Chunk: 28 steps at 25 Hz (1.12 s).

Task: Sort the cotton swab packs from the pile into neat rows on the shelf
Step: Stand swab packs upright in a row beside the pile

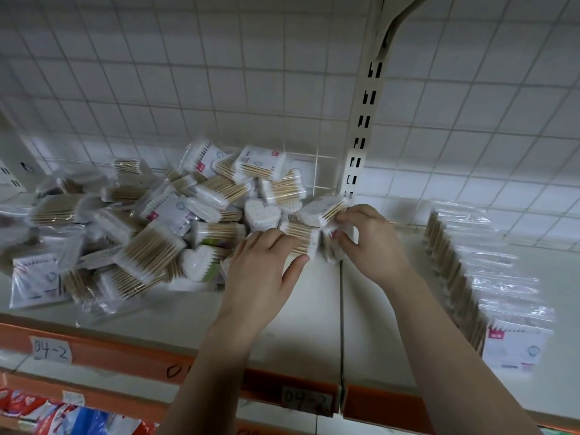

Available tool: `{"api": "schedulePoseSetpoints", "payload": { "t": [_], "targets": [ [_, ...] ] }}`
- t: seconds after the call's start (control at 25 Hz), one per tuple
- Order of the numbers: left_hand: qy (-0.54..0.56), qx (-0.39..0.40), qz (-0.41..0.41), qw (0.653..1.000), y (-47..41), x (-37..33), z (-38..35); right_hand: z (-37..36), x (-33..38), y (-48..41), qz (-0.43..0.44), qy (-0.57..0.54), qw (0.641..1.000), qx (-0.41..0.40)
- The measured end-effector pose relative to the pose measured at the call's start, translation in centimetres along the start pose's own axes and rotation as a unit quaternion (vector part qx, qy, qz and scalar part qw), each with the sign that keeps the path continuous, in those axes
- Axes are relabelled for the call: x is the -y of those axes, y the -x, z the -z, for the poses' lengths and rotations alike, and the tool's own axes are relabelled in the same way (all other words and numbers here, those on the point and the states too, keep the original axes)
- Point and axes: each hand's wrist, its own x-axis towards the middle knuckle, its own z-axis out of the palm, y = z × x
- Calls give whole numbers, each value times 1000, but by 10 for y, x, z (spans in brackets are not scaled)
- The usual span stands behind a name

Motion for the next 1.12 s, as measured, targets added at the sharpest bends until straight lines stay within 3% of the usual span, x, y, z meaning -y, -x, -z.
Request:
{"api": "schedulePoseSetpoints", "payload": {
  "t": [0.32, 0.68, 1.12],
  "targets": [
    [2, 10, 8, 1000, 2, 3, -1, -10, -4, 1, -53, -55, 997, 27],
    [9, 7, 3, 1000, 3, -8, 0, -5, -10, 11, -63, -113, 992, -12],
    [12, 7, -16, 1000, -4, -11, 5, 6, -8, 18, -66, -98, 993, 21]
  ]
}}
